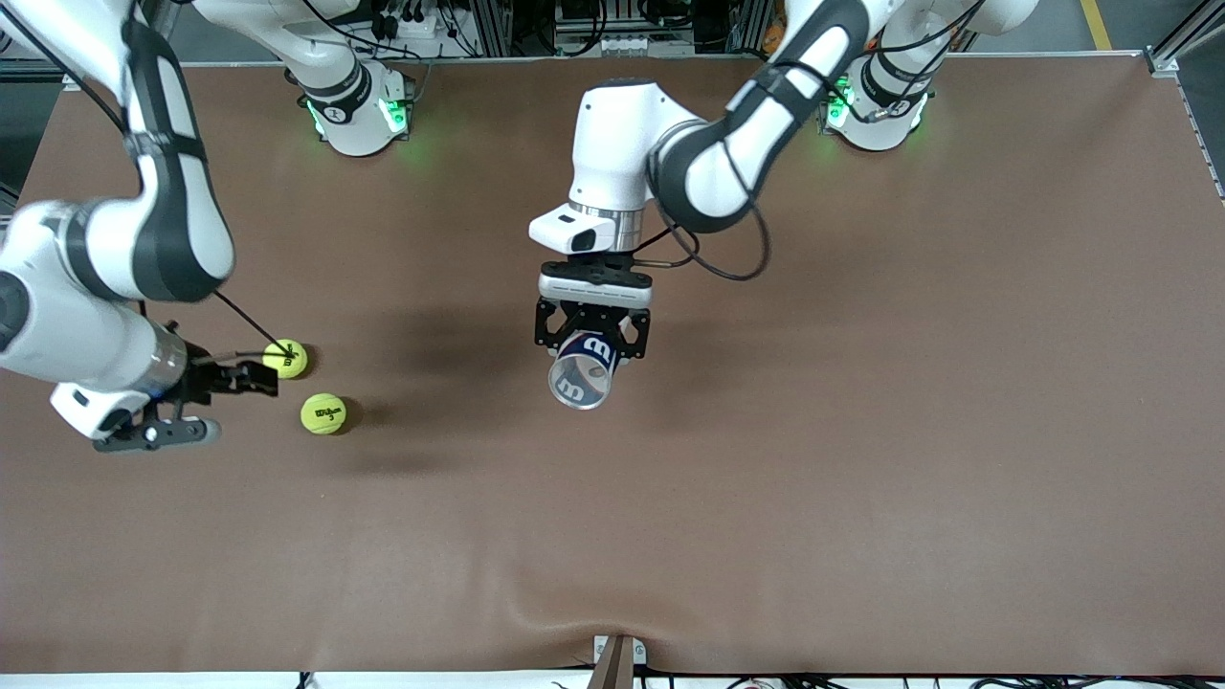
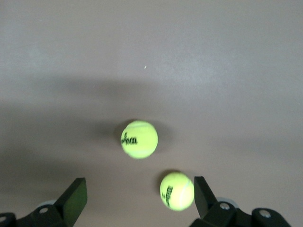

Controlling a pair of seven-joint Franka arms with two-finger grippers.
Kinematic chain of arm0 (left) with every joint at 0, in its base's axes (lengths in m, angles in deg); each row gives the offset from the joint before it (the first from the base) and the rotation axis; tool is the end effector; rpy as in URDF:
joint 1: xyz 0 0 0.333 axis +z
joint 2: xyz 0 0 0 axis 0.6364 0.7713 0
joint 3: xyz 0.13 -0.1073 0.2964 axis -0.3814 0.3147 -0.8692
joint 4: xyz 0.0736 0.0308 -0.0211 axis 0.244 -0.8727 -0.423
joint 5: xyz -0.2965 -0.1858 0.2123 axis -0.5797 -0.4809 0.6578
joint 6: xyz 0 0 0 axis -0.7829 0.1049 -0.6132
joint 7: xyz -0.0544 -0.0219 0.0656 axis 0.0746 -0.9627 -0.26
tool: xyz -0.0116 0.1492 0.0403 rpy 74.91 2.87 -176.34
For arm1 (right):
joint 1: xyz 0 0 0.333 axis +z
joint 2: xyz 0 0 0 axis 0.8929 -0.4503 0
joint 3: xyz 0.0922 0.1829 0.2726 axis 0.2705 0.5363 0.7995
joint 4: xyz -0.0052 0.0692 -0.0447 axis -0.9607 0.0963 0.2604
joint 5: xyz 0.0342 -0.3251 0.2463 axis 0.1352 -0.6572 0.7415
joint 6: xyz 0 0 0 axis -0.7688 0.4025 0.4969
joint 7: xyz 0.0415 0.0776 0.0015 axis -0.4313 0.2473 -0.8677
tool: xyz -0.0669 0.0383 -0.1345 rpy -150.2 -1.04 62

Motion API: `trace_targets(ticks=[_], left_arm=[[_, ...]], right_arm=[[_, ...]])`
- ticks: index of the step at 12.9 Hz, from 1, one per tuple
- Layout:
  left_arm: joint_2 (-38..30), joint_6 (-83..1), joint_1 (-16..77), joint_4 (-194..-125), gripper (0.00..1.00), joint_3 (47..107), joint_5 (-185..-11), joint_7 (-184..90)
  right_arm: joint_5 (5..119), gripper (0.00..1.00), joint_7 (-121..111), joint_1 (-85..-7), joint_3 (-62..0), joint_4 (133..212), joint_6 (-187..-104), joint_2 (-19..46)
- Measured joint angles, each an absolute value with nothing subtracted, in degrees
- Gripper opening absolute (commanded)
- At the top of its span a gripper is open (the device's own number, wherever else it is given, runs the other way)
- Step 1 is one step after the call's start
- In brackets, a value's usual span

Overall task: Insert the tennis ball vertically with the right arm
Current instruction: 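Hold the can upright with the left gripper while the right gripper grasps a ball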

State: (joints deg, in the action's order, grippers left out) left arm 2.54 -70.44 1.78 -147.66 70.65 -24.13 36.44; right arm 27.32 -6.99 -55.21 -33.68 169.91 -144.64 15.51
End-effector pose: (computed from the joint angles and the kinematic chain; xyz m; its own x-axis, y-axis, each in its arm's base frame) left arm 0.5425 -0.5754 0.3613 0.6781 0.0160 0.7348 -0.1043 -0.9876 0.1177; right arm 0.6749 0.0123 0.3517 0.9921 0.1157 -0.0493 0.1162 -0.9932 0.0077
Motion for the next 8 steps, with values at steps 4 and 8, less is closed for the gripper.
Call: trace_targets(ticks=[4,8], left_arm=[[6.58,-70.25,0.30,-147.54,0.63,70.51,-6.42,55.06],[9.28,-65.45,-1.10,-147.44,0.63,70.45,6.13,66.03]], right_arm=[[27.32,1.00,-6.99,-55.19,-33.66,174.90,-152.00,13.36],[27.32,1.00,-6.99,-54.56,-33.46,182.94,-163.87,13.03]])
